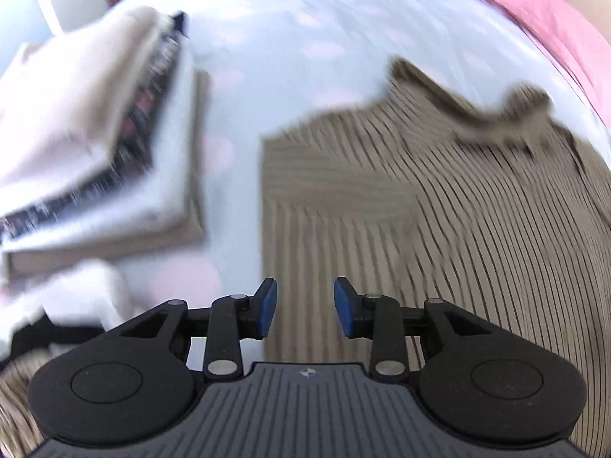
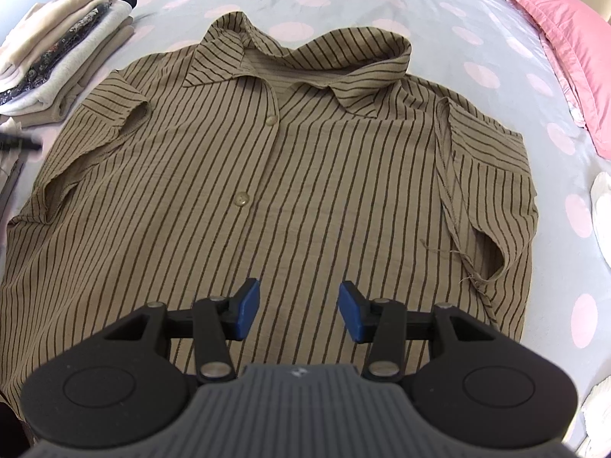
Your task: Fold clothes
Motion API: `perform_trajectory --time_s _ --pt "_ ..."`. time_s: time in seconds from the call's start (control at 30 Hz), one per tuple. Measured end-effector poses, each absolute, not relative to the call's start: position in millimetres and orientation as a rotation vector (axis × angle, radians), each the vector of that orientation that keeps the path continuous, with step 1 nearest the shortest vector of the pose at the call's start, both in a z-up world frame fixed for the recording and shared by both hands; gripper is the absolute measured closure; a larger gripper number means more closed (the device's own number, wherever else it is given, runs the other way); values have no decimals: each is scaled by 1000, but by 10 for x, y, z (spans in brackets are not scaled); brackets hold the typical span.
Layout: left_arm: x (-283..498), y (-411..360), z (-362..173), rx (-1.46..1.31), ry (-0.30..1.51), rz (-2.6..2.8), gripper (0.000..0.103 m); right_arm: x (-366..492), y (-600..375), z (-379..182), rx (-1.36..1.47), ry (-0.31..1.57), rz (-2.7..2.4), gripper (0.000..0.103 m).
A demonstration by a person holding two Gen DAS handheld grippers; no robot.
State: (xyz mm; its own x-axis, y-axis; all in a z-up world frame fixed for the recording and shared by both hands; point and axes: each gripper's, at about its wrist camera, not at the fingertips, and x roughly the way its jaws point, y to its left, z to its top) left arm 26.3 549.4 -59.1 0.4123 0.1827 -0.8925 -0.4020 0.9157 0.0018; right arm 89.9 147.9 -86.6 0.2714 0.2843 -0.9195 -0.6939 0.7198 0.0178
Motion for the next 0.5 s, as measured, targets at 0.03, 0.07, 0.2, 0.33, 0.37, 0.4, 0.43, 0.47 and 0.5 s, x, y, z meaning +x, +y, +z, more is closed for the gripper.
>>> perform_trajectory --time_s 0.03,0.07,0.2,0.33,0.37,0.4,0.43,0.47,0.5 --pt "391 5600 -571 -256 1071 396 72 907 1482 -877 -433 1118 687 53" --pt "495 5689 -555 -287 1055 420 72 916 1487 -889 -433 1123 687 53" --pt "906 5979 -557 -387 1016 499 72 959 1504 -926 -433 1136 690 53" --pt "1276 6183 -716 -428 1057 556 73 1002 1519 -962 -444 1137 695 53" --pt "1335 6197 -768 -425 1075 564 74 1016 1523 -971 -445 1138 695 53" --pt "1389 6206 -818 -423 1091 571 74 1029 1527 -980 -447 1138 695 53" --pt "1430 6221 -869 -419 1104 582 74 1044 1526 -987 -446 1139 693 53" --pt "1470 6238 -919 -415 1116 594 76 1058 1526 -993 -446 1140 691 53" --pt "1501 6247 -968 -417 1127 594 77 1076 1522 -999 -443 1144 689 53"
